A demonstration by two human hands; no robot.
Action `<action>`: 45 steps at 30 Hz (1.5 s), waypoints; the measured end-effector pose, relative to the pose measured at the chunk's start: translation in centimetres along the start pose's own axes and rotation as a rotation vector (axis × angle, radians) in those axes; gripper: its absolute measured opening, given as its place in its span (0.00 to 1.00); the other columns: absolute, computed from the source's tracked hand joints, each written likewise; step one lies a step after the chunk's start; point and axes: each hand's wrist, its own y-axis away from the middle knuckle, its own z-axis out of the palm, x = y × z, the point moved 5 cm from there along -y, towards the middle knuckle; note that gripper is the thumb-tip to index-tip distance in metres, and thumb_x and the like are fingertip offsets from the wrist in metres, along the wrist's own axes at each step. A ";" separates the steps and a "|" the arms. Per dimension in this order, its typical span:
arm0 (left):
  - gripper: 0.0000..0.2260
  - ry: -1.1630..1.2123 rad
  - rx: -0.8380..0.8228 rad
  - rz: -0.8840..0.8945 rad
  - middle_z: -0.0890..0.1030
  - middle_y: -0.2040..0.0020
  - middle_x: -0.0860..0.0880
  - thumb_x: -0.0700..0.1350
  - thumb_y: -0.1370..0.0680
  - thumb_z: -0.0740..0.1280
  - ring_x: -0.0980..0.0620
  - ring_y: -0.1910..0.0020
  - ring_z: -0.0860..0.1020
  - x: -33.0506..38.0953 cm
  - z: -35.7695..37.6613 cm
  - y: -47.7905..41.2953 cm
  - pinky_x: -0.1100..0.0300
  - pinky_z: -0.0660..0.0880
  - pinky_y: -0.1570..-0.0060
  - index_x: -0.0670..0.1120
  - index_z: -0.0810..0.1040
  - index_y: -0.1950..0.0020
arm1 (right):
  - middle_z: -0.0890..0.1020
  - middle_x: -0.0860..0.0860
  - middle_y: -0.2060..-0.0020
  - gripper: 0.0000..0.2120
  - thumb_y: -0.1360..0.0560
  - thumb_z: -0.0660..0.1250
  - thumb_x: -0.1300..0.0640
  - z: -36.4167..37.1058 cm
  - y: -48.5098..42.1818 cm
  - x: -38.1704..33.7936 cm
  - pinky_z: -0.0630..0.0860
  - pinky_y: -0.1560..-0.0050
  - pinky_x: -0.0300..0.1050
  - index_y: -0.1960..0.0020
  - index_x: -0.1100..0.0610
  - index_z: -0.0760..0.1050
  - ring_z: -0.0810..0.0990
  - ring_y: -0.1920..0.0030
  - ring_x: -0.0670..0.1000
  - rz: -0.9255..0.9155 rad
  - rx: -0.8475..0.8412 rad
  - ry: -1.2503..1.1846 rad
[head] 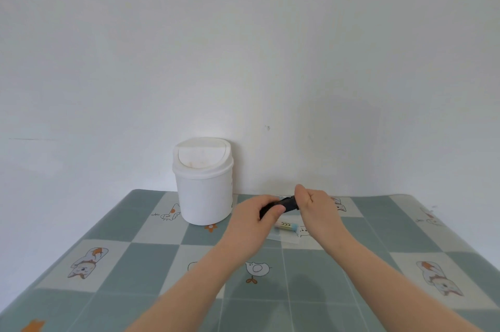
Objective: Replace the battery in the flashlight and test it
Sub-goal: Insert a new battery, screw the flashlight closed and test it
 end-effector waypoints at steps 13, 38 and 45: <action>0.09 -0.314 -0.098 0.097 0.78 0.59 0.53 0.51 0.22 0.61 0.57 0.63 0.73 0.1 -0.2 0.0 0.63 0.69 0.60 0.50 0.78 0.48 | 0.60 0.51 0.75 0.17 0.24 0.54 0.56 0.5 0.1 0.8 0.54 0.72 0.43 0.71 0.54 0.56 0.56 0.73 0.50 0.061 -0.103 -0.030; 0.08 -0.710 0.105 0.272 0.77 0.64 0.53 0.51 0.24 0.64 0.52 0.63 0.75 1.8 1.0 -0.3 0.60 0.65 0.67 0.49 0.79 0.56 | 0.59 0.49 0.77 0.22 0.23 0.54 0.55 0.2 -0.4 1.0 0.55 0.69 0.46 0.74 0.55 0.54 0.57 0.73 0.51 0.000 -0.034 0.036; 0.13 -0.008 0.020 -0.119 0.71 0.74 0.54 0.49 0.25 0.66 0.53 0.72 0.68 0.3 0.4 -1.4 0.59 0.65 0.66 0.47 0.73 0.68 | 0.81 0.52 0.65 0.14 0.31 0.68 0.44 -0.6 -1.0 -1.9 0.72 0.64 0.45 0.55 0.54 0.70 0.77 0.64 0.52 -0.145 -0.074 0.039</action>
